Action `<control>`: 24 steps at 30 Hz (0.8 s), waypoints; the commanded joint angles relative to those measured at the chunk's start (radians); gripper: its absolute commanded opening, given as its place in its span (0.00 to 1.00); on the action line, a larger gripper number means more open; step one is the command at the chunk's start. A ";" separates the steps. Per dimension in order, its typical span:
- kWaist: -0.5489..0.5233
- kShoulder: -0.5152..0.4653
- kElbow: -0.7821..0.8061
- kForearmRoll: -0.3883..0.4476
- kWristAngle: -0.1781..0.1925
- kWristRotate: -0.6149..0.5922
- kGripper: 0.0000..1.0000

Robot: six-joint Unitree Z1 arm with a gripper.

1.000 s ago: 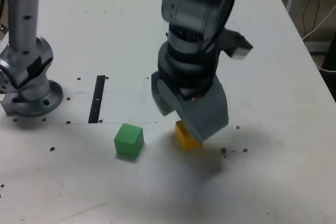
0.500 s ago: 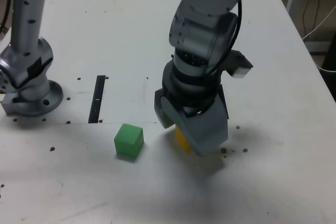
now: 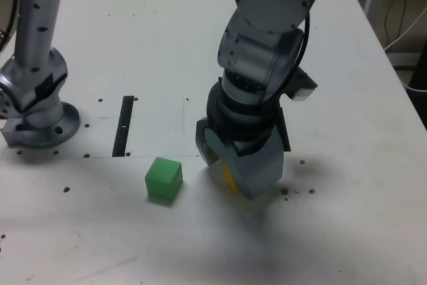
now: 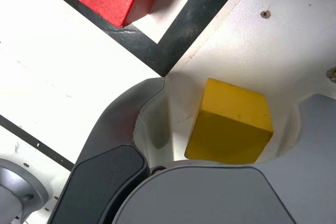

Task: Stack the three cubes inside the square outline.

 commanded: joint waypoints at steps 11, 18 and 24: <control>-0.005 0.003 -0.004 0.005 0.004 -0.004 0.39; -0.005 0.003 -0.009 0.009 0.003 -0.004 0.39; -0.005 0.003 -0.014 0.014 0.000 -0.006 0.39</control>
